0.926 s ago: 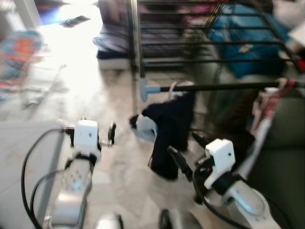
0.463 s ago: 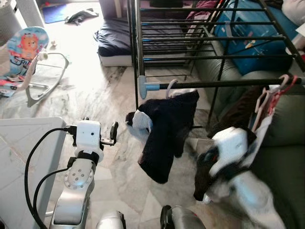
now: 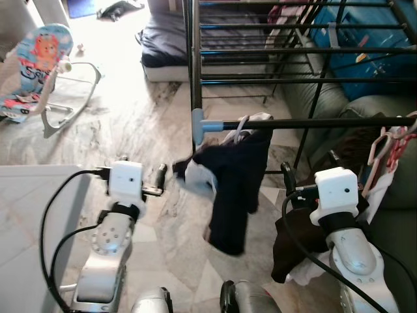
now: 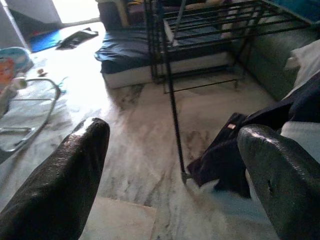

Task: Hang hanger

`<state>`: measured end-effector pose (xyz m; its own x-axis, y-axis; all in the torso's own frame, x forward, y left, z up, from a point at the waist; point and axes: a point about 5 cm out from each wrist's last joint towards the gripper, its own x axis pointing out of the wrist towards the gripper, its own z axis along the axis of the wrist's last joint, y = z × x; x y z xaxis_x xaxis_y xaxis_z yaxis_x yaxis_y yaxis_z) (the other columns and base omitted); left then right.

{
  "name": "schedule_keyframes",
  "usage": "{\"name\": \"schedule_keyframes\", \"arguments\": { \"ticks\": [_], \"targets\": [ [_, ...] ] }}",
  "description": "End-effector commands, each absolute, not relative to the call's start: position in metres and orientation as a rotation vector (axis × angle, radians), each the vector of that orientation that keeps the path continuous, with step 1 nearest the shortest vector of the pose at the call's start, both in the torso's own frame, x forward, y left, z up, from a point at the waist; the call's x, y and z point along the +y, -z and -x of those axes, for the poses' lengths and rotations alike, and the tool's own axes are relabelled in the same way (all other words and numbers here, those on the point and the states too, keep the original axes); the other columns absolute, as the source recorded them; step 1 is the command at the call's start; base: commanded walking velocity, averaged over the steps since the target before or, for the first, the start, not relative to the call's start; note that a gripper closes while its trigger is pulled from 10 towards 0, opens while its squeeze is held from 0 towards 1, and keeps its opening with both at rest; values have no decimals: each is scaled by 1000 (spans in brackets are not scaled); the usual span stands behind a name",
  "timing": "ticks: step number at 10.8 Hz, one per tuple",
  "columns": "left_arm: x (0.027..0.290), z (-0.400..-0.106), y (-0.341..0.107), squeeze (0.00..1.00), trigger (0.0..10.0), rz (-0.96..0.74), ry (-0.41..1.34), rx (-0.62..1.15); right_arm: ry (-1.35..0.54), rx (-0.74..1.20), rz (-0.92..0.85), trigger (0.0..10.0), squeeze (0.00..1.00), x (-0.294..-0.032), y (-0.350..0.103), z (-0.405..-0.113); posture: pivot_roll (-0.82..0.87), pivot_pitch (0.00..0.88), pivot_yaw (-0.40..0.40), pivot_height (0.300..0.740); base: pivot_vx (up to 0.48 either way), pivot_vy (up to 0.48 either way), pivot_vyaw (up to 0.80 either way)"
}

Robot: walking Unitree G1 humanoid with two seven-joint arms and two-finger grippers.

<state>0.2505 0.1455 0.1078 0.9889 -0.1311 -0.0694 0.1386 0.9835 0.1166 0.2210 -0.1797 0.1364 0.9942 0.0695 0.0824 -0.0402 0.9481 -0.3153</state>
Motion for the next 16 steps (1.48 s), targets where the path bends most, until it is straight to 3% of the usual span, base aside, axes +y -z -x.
{"name": "schedule_keyframes", "arguments": {
  "ticks": [1, 4, 12, 14, 16],
  "targets": [
    [145, -248, -103, 0, 10000, -129, 139, 71, -60, -69, 305, 10000, 0, -178, -130, -220, -81, 95, -10, 740, 0, 0, 0],
    [148, -251, -103, 0, 10000, -135, 122, 72, -105, -87, 268, 10000, 0, -166, -129, -221, -74, 86, -14, 740, -219, 0, 0],
    [151, -260, -99, 0, 10000, -186, 177, 60, -48, -69, 238, 10000, 0, -167, -119, -231, -66, 39, -17, 740, -287, 0, 0],
    [139, -268, -98, 0, 10000, -230, 270, 38, 51, -30, 187, 10000, 0, -172, -106, -238, -42, 0, -13, 740, 0, 0, 0],
    [114, -253, -84, 0, 10000, -217, 427, 65, 64, -38, 184, 10000, 0, -167, -103, -245, -72, 2, 20, 740, 0, 0, 0]
  ]
}}
